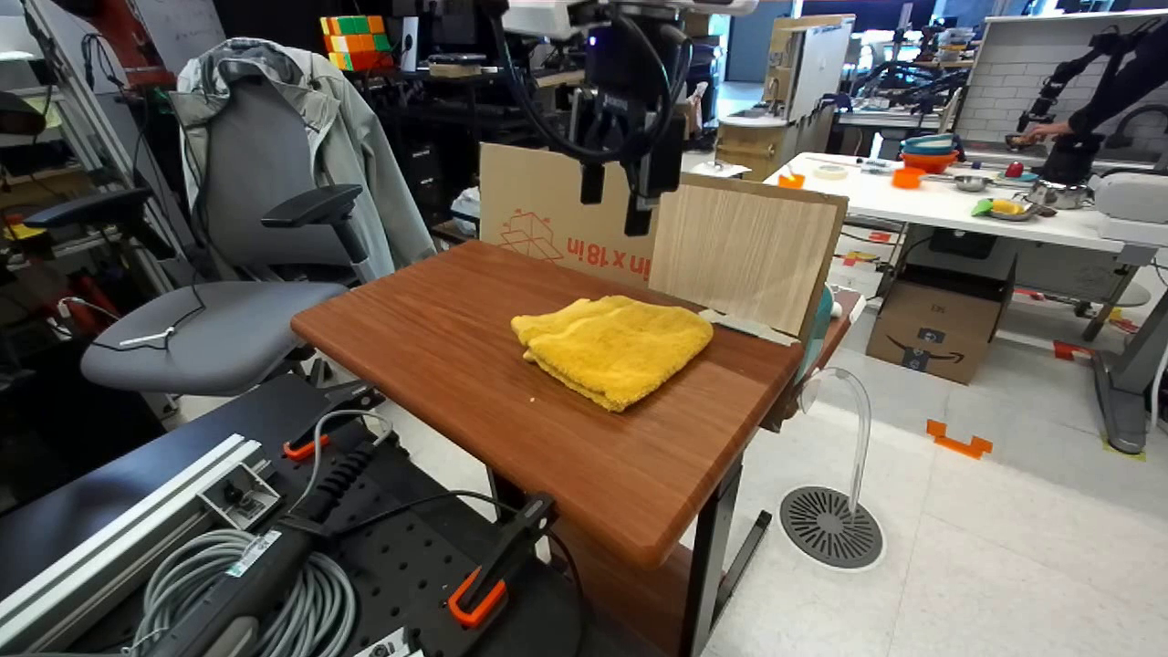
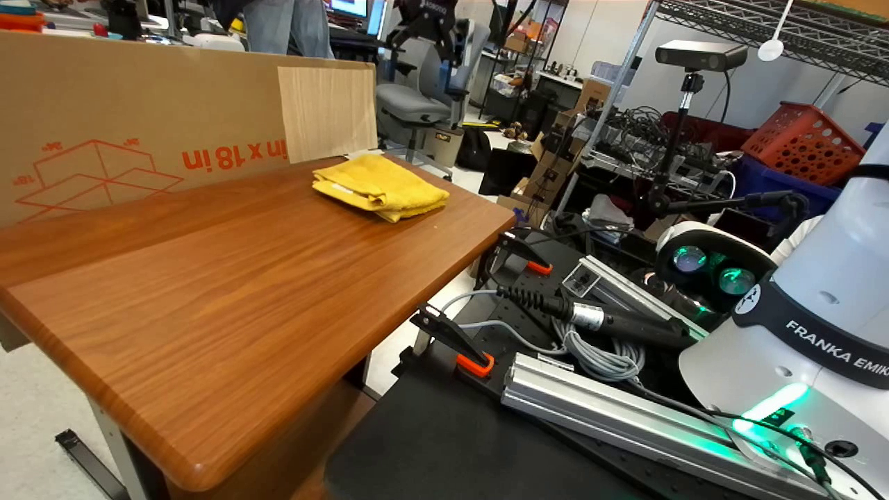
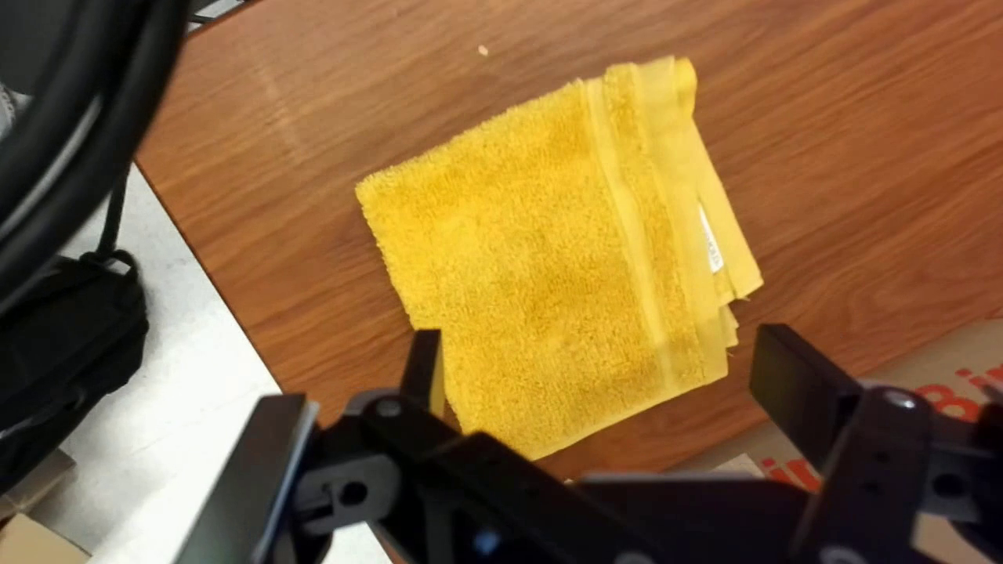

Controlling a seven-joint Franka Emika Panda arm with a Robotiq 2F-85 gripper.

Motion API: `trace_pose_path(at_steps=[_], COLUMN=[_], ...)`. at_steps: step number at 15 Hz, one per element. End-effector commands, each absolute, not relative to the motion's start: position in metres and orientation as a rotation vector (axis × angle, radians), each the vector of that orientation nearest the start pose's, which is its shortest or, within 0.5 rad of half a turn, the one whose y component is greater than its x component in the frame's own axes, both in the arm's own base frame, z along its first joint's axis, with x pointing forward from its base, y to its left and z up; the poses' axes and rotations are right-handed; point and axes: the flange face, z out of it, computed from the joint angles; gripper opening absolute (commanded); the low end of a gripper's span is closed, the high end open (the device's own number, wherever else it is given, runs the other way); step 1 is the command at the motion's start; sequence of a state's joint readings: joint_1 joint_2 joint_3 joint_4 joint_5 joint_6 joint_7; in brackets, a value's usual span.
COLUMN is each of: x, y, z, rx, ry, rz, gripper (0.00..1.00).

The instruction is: Wipe the table with the yellow towel

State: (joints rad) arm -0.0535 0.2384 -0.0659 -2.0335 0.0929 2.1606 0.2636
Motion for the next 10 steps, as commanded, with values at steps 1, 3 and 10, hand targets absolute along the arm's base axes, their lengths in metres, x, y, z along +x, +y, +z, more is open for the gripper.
trace_pose_path(at_steps=[1,3,10], x=[0.581,0.592,0.602], y=[-0.065,-0.067,-0.06], z=[0.311,0.298,0.274], rx=[-3.008,-3.005,-3.011], ry=[0.705,0.74,0.775], rz=[0.185,0.191,0.191], gripper=[1.0,1.0,1.0])
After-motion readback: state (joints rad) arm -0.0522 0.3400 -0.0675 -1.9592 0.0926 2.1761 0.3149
